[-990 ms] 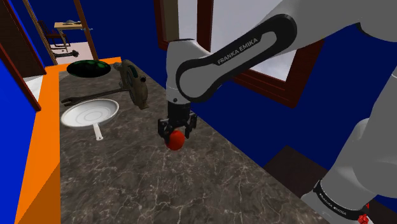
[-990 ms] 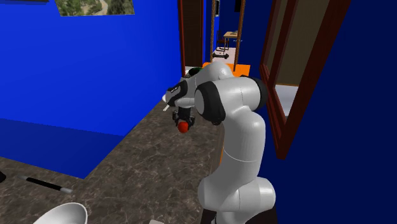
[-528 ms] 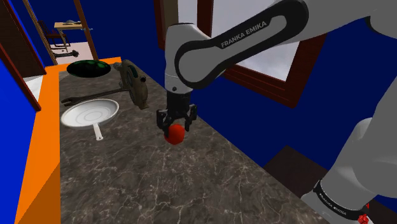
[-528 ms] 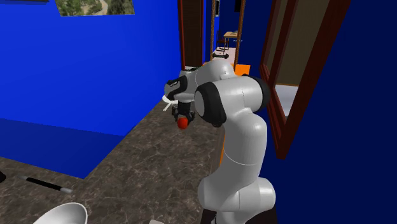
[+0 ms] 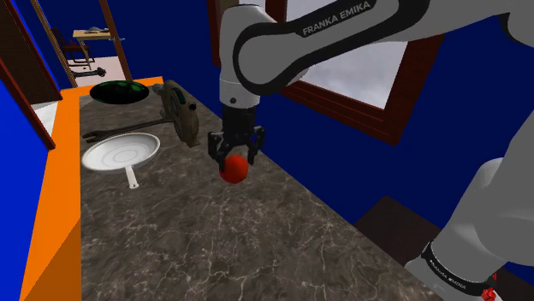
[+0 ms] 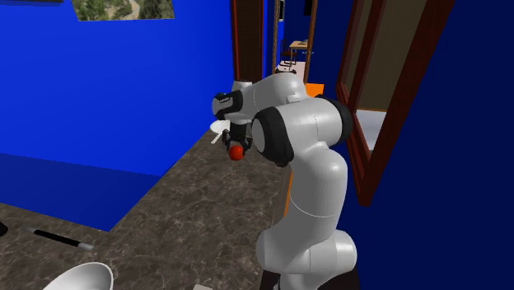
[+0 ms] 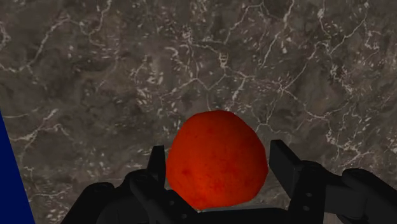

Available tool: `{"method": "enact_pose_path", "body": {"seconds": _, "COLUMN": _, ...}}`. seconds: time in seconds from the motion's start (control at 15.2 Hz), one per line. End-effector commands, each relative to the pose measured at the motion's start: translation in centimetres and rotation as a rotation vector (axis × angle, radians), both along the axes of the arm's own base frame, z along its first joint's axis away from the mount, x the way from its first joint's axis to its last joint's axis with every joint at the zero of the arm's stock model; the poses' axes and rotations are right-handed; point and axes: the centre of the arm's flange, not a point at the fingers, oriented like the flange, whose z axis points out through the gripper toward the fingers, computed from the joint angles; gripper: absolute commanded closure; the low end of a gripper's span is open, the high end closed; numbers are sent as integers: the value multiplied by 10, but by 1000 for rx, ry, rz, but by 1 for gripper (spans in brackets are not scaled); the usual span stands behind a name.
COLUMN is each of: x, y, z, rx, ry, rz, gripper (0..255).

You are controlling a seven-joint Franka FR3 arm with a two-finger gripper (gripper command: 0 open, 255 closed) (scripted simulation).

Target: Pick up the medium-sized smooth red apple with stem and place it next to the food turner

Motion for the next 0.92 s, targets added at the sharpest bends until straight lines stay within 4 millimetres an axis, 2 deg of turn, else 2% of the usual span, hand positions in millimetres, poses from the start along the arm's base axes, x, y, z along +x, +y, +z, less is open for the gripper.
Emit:
{"method": "enact_pose_path", "body": {"seconds": 0.0, "x": -1, "y": 0, "z": 11, "rx": 0, "ry": 0, "rz": 0, "gripper": 255}}
{"method": "enact_pose_path", "body": {"seconds": 0.33, "x": -1, "y": 0, "z": 33, "rx": 0, "ry": 0, "rz": 0, "gripper": 255}}
{"method": "enact_pose_path", "body": {"seconds": 0.86, "x": -107, "y": -1, "z": 33, "rx": 0, "ry": 0, "rz": 0, "gripper": 255}}
